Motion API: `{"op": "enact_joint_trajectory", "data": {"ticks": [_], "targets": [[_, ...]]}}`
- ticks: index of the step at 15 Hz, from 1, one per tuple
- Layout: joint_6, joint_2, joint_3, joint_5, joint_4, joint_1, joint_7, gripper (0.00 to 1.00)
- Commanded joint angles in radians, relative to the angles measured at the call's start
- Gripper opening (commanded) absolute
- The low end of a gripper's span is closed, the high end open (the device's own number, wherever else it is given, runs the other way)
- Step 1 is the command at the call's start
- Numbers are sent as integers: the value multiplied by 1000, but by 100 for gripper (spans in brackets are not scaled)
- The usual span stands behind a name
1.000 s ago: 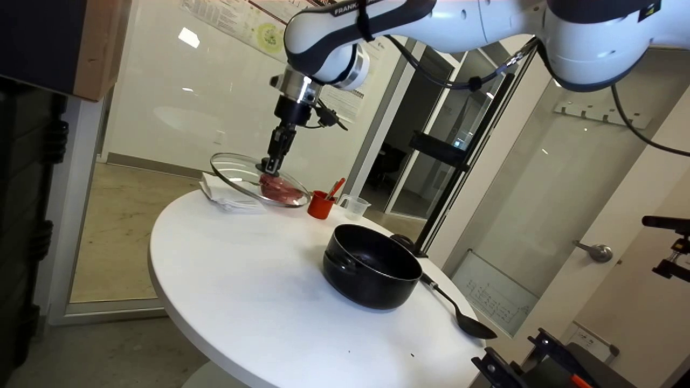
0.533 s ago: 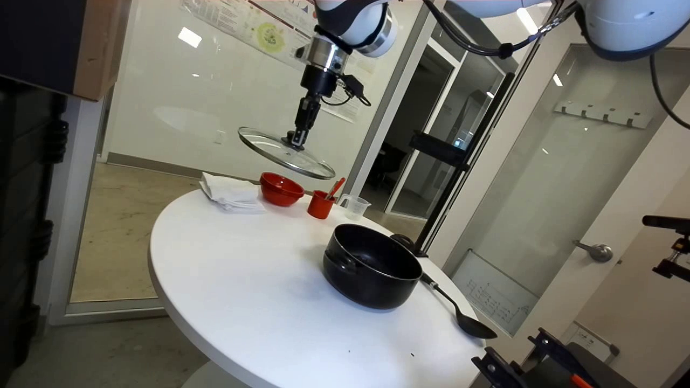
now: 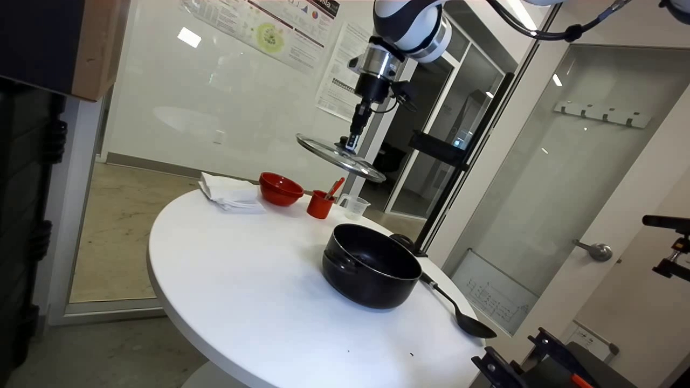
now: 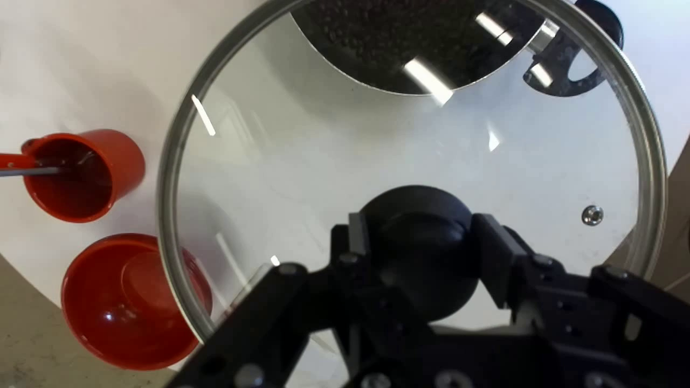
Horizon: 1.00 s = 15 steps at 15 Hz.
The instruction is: Remove the black ladle from the black pot and put it on the table, put the lid on the black pot
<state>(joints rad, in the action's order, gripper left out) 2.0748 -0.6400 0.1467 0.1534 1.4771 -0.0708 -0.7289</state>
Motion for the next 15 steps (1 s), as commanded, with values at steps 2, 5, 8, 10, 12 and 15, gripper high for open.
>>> {"op": "enact_joint_trajectory", "data": {"ticks": [2,5,8,10,12,15], "targets": [[-2,-6,-21,-11,-2,13,-6,50],[35,7,-28,14,45,37,8,25],[111,42,-39,61,201,47,-1,25],[147,43,-45,86,284,49,5,25],[169,41,-55,114,354,54,16,25],[185,51,-69,149,437,59,28,25]]}}
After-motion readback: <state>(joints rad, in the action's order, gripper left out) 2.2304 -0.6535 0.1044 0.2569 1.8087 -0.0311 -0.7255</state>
